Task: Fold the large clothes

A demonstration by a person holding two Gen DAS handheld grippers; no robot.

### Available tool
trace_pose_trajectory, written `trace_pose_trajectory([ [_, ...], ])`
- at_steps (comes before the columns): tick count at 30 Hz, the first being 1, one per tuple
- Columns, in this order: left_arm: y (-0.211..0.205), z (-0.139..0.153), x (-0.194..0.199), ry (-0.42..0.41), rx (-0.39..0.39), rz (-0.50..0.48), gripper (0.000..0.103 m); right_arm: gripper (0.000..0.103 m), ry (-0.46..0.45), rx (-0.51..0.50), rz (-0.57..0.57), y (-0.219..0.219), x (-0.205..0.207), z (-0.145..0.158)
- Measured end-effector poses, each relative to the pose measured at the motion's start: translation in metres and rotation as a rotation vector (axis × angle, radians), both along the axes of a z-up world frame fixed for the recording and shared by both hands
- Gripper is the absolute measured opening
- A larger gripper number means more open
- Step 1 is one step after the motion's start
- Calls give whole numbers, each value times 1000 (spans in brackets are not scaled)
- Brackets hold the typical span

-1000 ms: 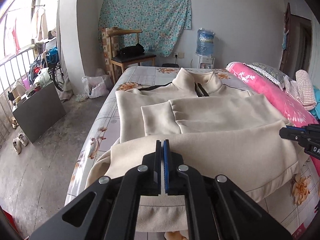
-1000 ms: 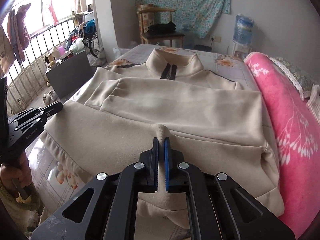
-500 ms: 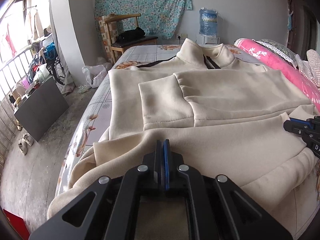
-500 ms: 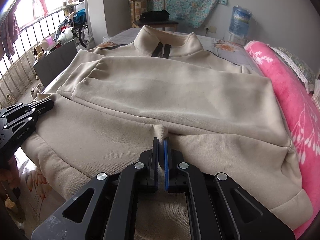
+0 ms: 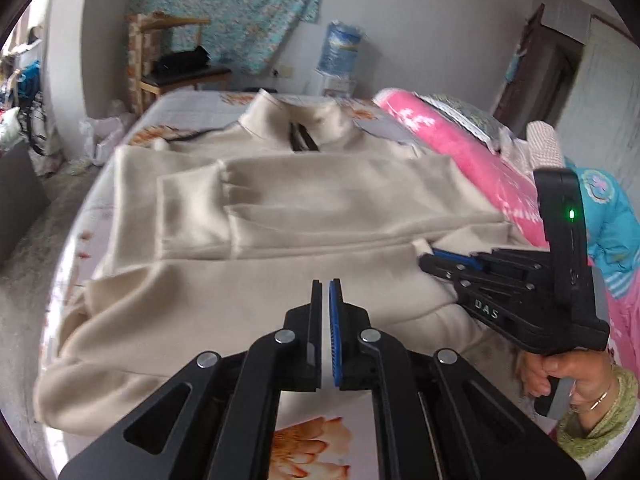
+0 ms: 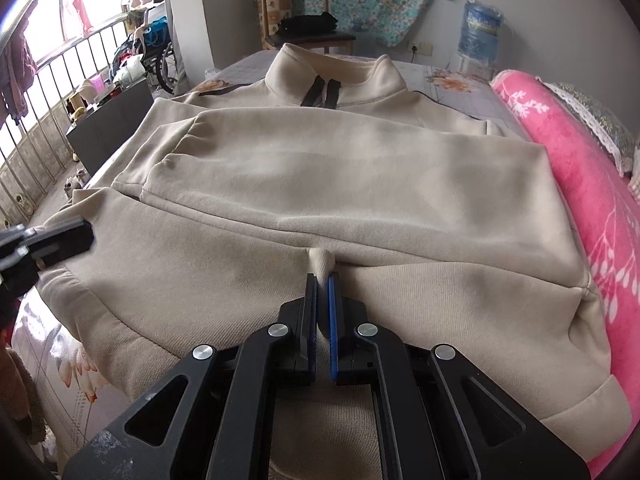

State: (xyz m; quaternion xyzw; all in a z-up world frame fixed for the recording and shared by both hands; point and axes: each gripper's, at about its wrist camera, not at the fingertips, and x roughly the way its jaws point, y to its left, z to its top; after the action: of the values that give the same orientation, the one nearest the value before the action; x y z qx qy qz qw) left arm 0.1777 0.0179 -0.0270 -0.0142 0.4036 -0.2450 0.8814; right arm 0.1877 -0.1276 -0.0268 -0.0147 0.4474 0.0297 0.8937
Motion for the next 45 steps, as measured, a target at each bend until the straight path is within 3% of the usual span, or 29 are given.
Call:
trace_pose_trajectory([
  [4,-22,-28,10,73,99,9,4,7,30,93,-5,-10,1,2],
  [6,-23,-31,9,77,91,14,4,10,38,143,-11,-19,-1,6],
  [9,-27,-30,8,73,118,12,4,25,11,205,-28,-41,-16,25],
  [11,-27,-30,6,62,138,6,4,39,-39,196,-71,-64,-30,43],
  [16,-27,-29,5,56,145,6,4,52,-46,108,-170,-117,-59,60],
  [24,-27,-28,3,38,166,4,4,51,30,-33,-166,-119,-49,22],
  [27,-28,-29,2,27,173,-2,4,34,39,-42,-154,-118,-41,14],
  [29,-28,-29,1,20,177,-7,4,11,34,-51,-142,-116,-40,14],
  [31,-28,-29,1,14,180,-14,4,7,-3,-54,-159,-117,-46,22],
  [35,-29,-29,1,4,189,-31,4,6,-105,-63,-221,-123,-62,42],
  [41,-31,-30,0,-8,205,-45,4,8,-33,-50,-272,-140,-47,6],
  [45,-32,-29,1,-10,216,-57,4,27,-33,4,-299,-148,-55,26],
])
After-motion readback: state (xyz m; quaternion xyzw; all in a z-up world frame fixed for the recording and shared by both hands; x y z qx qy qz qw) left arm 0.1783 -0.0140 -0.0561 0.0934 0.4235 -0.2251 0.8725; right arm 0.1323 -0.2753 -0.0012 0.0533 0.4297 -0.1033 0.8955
